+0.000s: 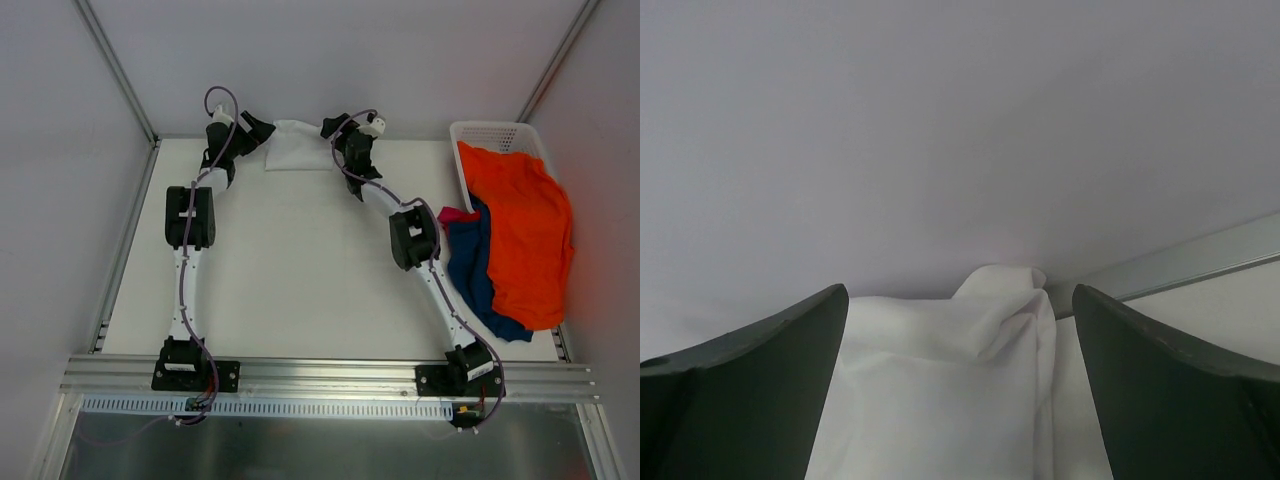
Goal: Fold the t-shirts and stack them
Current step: Fold the long partially folded tshirt into a neat square
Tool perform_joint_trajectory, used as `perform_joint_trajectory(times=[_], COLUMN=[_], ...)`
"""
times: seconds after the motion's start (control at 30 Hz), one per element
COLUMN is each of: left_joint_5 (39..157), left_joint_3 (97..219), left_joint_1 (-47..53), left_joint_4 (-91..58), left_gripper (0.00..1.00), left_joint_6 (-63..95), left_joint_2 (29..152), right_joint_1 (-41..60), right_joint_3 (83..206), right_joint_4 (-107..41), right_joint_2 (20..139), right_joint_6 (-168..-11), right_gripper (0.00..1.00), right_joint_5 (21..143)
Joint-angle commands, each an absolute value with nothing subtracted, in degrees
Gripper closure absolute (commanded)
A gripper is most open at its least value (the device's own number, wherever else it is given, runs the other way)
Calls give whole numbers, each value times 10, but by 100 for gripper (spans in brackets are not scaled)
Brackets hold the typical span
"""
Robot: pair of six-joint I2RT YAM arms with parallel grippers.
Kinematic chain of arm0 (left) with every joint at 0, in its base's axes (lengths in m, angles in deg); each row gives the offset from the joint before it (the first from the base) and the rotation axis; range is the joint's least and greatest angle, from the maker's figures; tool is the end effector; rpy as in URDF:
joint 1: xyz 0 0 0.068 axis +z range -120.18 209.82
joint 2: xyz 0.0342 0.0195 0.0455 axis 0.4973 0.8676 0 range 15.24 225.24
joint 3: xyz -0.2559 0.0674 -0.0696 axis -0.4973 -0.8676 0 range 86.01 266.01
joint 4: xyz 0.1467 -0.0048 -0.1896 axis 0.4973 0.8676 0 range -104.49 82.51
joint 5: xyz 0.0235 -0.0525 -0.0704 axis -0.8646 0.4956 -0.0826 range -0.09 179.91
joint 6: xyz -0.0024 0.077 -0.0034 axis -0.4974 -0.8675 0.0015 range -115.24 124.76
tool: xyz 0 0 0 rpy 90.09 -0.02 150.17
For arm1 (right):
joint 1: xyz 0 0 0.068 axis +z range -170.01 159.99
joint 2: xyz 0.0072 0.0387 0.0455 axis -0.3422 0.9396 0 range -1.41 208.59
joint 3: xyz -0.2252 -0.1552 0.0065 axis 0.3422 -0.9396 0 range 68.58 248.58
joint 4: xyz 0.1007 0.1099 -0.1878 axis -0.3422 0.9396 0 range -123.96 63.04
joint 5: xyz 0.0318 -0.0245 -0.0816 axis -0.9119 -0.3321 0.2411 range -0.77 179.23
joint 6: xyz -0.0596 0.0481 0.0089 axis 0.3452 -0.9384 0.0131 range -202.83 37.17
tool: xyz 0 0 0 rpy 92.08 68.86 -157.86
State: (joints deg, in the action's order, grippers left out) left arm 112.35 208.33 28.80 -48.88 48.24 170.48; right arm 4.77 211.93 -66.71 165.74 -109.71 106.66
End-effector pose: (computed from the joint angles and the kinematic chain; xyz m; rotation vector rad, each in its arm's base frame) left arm 0.6133 -0.0359 0.1577 -0.2738 1.5972 -0.9085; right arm 0.5894 0.2505 0.1591 0.2807 1.4153 0.5280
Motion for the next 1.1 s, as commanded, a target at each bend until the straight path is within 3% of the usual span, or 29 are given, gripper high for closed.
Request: perform_joint_trajectory(times=[0.0, 0.13, 0.23, 0.37, 0.53, 0.57, 0.6, 0.7, 0.93, 1.07], left_joint_5=[1130, 1136, 1134, 1157, 1178, 1180, 1187, 1189, 1163, 1128], left_joint_3=[2025, 1879, 1796, 1713, 1583, 1560, 1538, 1445, 1283, 1259], left_joint_1=[292, 289, 284, 282, 282, 282, 279, 267, 207, 170], left_joint_4=[-551, -585, -598, -589, -617, -623, -634, -656, -614, -546], left_gripper=[1, 1, 1, 1, 1, 1, 1, 1, 1, 1], left_joint_6=[474, 482, 483, 502, 528, 534, 544, 544, 492, 450], left_joint_2=[1589, 1496, 1436, 1380, 1310, 1297, 1267, 1199, 1033, 957], right_joint_1=[51, 66, 78, 78, 75, 74, 74, 72, 67, 67], right_joint_3=[2099, 1941, 1913, 1911, 1884, 1891, 1916, 1990, 2112, 2095], right_joint_4=[-716, -750, -726, -662, -652, -650, -638, -612, -638, -638], right_joint_2=[1558, 1449, 1406, 1395, 1389, 1396, 1403, 1455, 1596, 1615], right_joint_6=[-1055, -1051, -1060, -1123, -1170, -1175, -1177, -1181, -1254, -1264], right_gripper=[1, 0, 0, 10, 47, 56, 73, 99, 99, 99], right_joint_5=[1030, 984, 927, 845, 806, 804, 802, 806, 864, 912])
